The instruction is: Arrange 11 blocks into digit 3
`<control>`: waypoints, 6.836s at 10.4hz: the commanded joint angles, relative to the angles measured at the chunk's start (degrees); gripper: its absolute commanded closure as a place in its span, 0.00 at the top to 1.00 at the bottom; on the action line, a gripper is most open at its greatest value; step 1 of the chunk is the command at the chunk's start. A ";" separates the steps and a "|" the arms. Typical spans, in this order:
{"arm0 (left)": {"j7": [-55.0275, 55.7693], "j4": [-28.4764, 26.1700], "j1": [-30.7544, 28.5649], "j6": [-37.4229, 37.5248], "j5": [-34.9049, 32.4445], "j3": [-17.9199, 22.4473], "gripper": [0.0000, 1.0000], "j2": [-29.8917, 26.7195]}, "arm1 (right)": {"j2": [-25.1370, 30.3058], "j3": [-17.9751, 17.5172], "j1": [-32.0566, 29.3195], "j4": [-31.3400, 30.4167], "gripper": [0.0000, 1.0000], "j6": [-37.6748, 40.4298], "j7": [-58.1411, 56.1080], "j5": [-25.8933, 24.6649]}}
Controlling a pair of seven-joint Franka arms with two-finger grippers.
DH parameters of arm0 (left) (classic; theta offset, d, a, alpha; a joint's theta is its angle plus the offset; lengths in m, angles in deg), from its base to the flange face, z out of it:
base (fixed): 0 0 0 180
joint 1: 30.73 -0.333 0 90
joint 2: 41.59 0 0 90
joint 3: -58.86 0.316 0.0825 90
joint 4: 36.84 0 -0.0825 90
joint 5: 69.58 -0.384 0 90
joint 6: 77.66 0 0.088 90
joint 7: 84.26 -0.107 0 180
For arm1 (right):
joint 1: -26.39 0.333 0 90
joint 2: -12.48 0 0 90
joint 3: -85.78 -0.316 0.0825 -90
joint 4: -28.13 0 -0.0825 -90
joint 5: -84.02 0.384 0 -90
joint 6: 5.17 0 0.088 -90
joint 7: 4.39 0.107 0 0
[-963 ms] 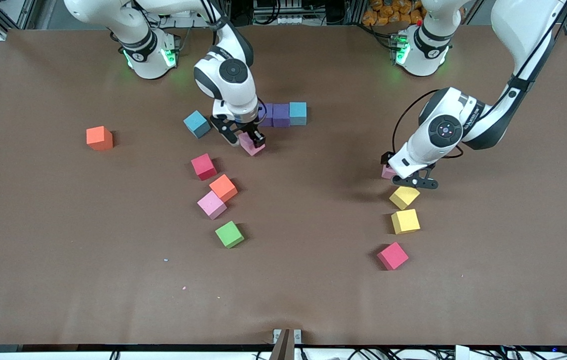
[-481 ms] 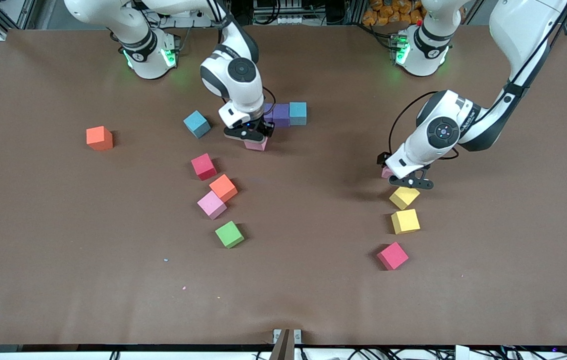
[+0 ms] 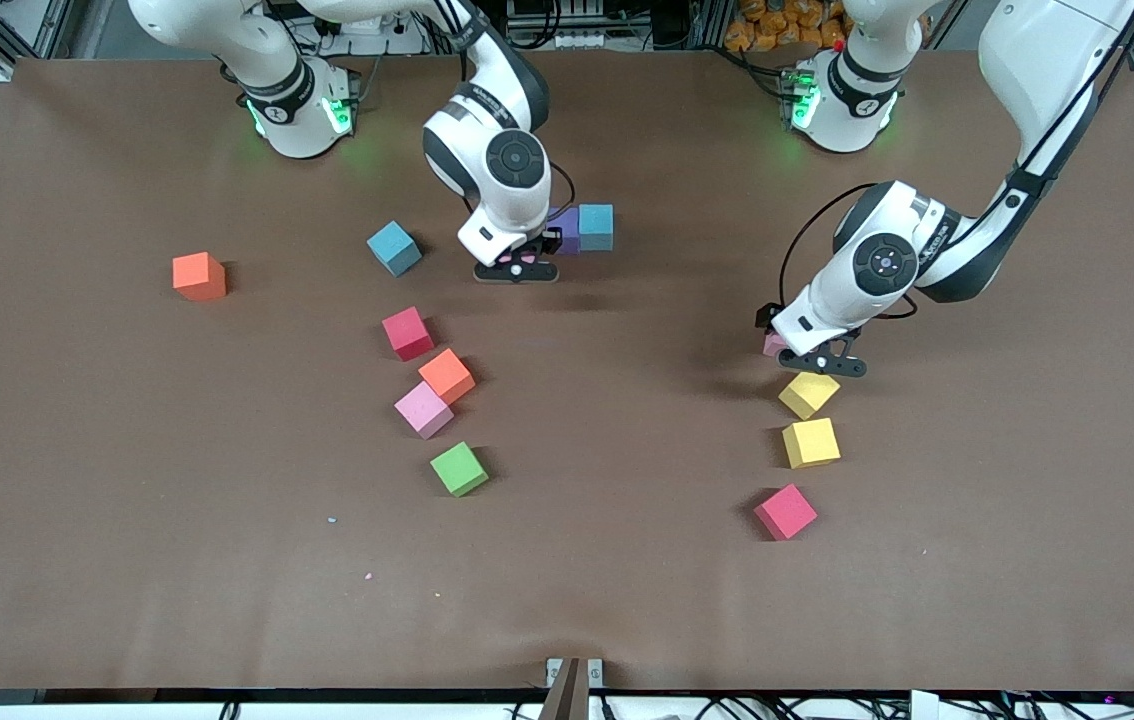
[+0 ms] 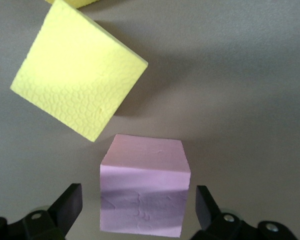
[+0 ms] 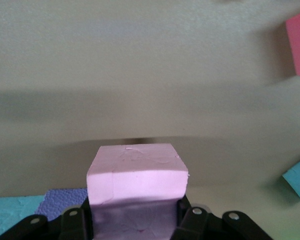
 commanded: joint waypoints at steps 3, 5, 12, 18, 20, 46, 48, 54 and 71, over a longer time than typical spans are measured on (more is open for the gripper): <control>1.12 -1.94 -0.59 -3.60 -2.85 0.84 0.64 0.52 | -2.92 0.24 1.53 1.92 0.00 -2.10 -0.51 0.93; 2.88 -1.94 -0.41 -3.52 -2.85 0.84 0.39 0.34 | -3.10 0.33 2.06 1.49 0.00 -3.50 -0.51 0.84; 20.09 5.51 0.20 6.13 -2.06 -3.01 0.19 -1.50 | -3.98 0.33 2.77 0.25 0.00 -3.95 -1.39 -2.49; 29.61 17.38 -0.24 20.63 6.00 -9.71 0.17 -1.77 | -3.98 0.33 3.91 -0.28 0.33 -3.52 -1.39 -4.33; 33.45 19.49 -0.15 23.46 7.96 -9.71 0.17 -1.94 | -4.51 0.33 4.00 -0.28 0.88 -3.25 -1.48 -5.30; 43.93 27.77 -0.59 24.79 11.39 -11.82 0.17 -1.86 | -3.80 0.51 -21.58 8.69 1.00 -0.95 34.74 -3.46; 43.93 27.77 -0.67 24.79 11.39 -11.82 0.17 -1.86 | -5.38 0.42 -20.88 8.34 1.00 -4.99 48.04 -3.46; 43.93 27.77 -0.59 24.79 11.30 -11.82 0.17 -1.86 | -10.21 0.24 -19.30 8.60 0.85 -9.14 37.89 -4.52; 43.93 28.56 -0.59 24.79 11.39 -11.82 0.18 -1.68 | -10.48 -0.02 -3.74 15.72 0.00 3.87 -3.32 -5.13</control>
